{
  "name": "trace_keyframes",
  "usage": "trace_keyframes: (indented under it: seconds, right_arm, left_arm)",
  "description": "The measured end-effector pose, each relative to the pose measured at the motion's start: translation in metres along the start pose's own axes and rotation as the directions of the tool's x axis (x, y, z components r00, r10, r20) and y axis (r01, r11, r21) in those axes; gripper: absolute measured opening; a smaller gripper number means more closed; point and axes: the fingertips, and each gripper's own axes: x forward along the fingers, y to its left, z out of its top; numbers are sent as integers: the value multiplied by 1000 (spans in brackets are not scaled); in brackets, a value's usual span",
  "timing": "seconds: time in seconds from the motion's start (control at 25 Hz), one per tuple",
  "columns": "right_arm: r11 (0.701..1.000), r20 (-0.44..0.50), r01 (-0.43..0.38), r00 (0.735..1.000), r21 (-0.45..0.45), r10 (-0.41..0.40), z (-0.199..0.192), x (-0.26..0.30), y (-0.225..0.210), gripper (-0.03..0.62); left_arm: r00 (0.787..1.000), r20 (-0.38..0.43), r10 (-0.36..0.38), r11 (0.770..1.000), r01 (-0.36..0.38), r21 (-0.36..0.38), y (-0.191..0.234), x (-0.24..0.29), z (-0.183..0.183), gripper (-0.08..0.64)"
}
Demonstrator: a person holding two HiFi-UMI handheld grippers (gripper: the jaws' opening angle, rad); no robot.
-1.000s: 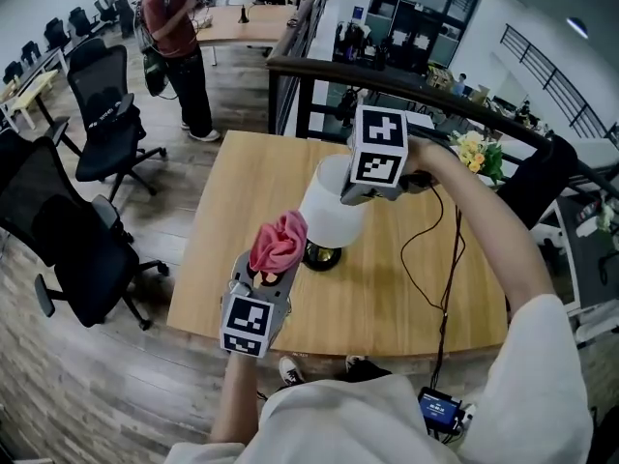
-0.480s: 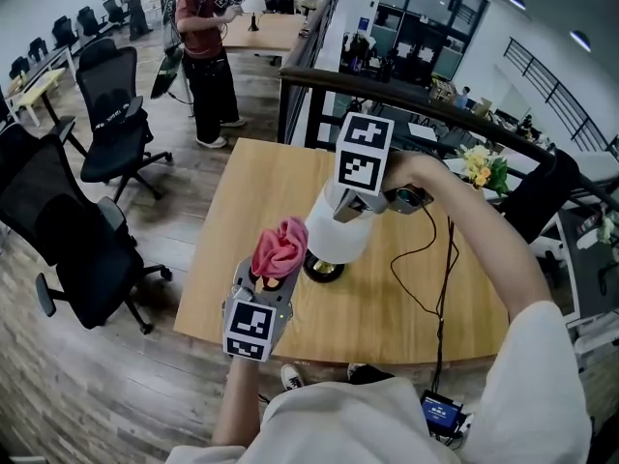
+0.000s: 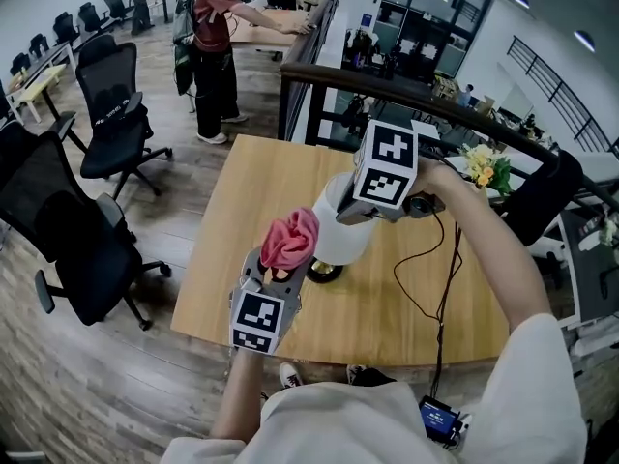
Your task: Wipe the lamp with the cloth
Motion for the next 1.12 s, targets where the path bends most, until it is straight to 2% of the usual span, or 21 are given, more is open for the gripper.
trace_keyframes:
  seconds: [0.12,0.2,0.28,0.36,0.44,0.52,0.56,0.6,0.88,0.96,1.04,1.12]
  right_arm:
    - [978,166,123,981,-165,-96,17,-20,-3,110]
    - [964,267,197,952,-176,-146,19,-36,-4,110]
    - [955,372,273,904,-118,-212,15,-52,-8,110]
    - [940,494,340,815,13,-302,5,-67,-13,77]
    - [910,595,373,696,180,-403,-14,-77,-18,58]
    - [874,654,363,581,324,-484,-38,-82,-19,60]
    - [862,672,343,540,375,-507,-50,-79,-16,55]
    - [854,683,320,513,410,-520,-62,-74,-11,18]
    - [782,683,227,387,581,-620,-119,-46,3,18]
    - [777,684,195,381,599,-623,-124,-40,6,17]
    - [783,687,154,398,603,-608,-127,-29,10,17]
    - [785,686,123,417,608,-597,-130,-16,15,17]
  left_arm:
    - [1000,14,2,1000,-2,9,-2,13,10,178]
    - [1000,22,18,1000,-18,11,-3,20,18,178]
    - [999,35,39,999,-39,9,-4,29,28,178]
    - [997,44,58,998,-58,13,-5,38,36,178]
    - [996,44,78,997,-79,21,-6,45,39,178]
    - [993,35,109,993,-110,36,-6,51,36,178]
    - [991,31,128,991,-129,47,-7,52,33,178]
    - [989,29,146,987,-148,59,-9,53,29,178]
    - [980,-37,198,978,-195,71,-18,54,-4,179]
    - [977,-61,203,975,-195,110,-19,54,-15,179]
    - [977,-62,205,971,-195,136,-19,54,-24,179]
    - [978,-51,202,974,-194,120,-19,54,-30,179]
